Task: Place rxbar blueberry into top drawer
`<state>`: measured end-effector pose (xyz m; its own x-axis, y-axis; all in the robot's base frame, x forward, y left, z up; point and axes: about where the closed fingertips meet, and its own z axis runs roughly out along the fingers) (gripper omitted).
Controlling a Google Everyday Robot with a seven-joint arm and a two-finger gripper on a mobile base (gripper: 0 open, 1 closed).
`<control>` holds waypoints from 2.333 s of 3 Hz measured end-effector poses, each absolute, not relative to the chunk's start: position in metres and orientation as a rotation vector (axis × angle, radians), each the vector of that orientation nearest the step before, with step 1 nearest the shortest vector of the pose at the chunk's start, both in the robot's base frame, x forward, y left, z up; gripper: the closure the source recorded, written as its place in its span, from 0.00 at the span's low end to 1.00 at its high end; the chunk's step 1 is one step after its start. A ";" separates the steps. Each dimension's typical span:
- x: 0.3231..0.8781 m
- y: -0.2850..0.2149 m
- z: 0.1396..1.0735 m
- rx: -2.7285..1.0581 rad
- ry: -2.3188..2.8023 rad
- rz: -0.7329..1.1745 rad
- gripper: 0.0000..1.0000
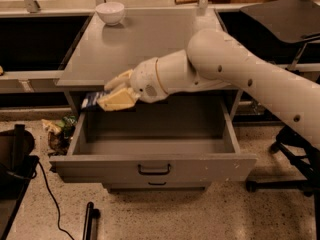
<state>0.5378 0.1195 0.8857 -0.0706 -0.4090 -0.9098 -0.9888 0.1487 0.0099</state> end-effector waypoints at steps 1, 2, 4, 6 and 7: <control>0.525 0.124 0.866 -1.406 1.639 0.919 1.00; 0.526 0.124 0.868 -1.403 1.636 0.917 1.00; 0.529 0.075 0.813 -1.208 1.892 0.787 1.00; 0.553 -0.013 0.738 -0.964 2.060 0.704 1.00; 0.553 -0.013 0.738 -0.964 2.060 0.704 1.00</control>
Offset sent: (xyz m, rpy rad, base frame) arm -0.0139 0.0044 -0.0222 -0.0268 0.0355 0.0189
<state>0.5534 -0.0126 0.7378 -0.4416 -0.4001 -0.8031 -0.8078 0.5667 0.1619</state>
